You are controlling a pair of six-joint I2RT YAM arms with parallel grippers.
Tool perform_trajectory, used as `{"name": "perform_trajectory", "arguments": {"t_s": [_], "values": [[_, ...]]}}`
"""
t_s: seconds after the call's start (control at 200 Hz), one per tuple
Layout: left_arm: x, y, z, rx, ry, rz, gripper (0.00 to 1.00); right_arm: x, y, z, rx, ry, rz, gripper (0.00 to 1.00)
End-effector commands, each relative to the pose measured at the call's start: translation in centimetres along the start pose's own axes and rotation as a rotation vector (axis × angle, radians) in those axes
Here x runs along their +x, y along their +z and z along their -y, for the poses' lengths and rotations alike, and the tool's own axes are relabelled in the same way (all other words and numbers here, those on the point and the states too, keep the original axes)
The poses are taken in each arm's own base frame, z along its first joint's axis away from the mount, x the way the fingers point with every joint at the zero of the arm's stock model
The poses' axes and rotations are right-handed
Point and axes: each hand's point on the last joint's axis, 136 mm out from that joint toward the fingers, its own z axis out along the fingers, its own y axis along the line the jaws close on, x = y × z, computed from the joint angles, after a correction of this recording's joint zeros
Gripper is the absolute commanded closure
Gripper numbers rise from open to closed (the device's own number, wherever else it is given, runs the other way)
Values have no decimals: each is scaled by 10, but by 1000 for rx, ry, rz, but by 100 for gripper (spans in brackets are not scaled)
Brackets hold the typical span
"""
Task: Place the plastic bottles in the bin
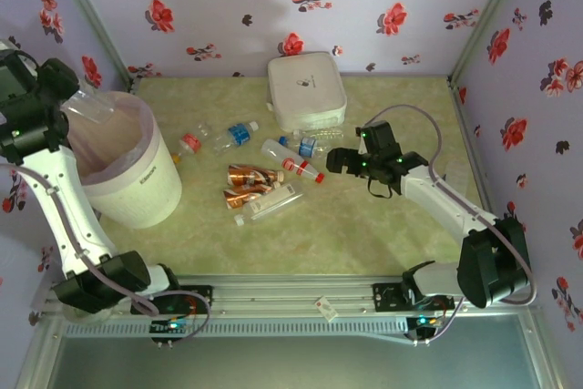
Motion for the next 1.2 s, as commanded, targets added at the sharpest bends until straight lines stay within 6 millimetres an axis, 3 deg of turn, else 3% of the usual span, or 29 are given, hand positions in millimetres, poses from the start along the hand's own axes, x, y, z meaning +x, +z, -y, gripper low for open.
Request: {"name": "perform_trajectory", "arguments": {"t_s": [0.0,0.33,0.62,1.195], "values": [[32,15,-9,-81,164,-101,100,0,4,-2,-37,-8,-3,1],[126,47,-23,-112,253,-333,100,-1,3,-6,-72,6,20,1],[183,55,-48,-155,272,-481,100,0,11,-2,-107,19,19,1],[254,102,-75,-202,229,-659,100,1,9,22,-108,69,43,1]]}}
